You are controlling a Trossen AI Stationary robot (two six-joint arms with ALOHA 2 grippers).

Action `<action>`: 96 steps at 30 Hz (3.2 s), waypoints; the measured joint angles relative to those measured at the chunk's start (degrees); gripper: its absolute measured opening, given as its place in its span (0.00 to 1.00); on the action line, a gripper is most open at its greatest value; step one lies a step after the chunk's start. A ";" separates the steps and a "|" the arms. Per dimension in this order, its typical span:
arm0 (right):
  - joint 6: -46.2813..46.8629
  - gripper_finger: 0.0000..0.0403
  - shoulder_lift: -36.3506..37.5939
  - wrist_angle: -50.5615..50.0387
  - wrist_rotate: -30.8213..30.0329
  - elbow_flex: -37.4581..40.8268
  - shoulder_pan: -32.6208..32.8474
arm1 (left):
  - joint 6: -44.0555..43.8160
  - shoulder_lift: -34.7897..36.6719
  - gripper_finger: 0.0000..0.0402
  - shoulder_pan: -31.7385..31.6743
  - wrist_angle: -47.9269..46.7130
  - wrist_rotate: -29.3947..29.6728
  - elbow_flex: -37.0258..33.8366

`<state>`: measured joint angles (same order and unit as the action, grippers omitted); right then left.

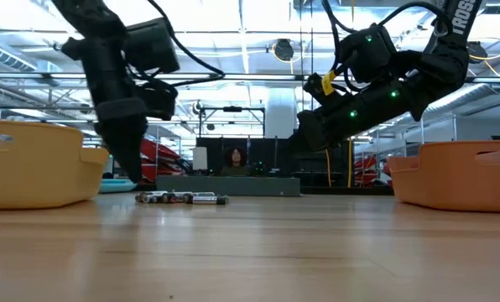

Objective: Sort batteries
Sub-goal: Put the white battery into the yellow bin

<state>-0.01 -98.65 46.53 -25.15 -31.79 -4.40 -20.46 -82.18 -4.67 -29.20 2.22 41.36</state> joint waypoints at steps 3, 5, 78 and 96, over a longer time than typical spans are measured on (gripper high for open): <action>0.20 0.28 0.00 0.00 0.00 0.00 0.00 | 1.77 -2.27 0.44 -0.68 -0.04 0.18 2.47; 0.20 0.28 0.00 -0.01 0.00 0.00 0.00 | 3.73 -3.91 0.44 -1.25 -0.73 0.13 4.42; 1.05 0.28 0.00 -0.10 1.51 0.00 0.00 | 18.14 -11.93 0.44 8.77 -31.03 0.42 18.54; 0.59 0.28 0.00 -0.14 1.70 0.00 0.02 | 37.34 -23.27 0.37 3.19 -28.40 6.24 18.39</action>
<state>0.58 -98.65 46.39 -23.44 -31.79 -4.38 16.88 -105.45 -1.48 -57.61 8.46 59.75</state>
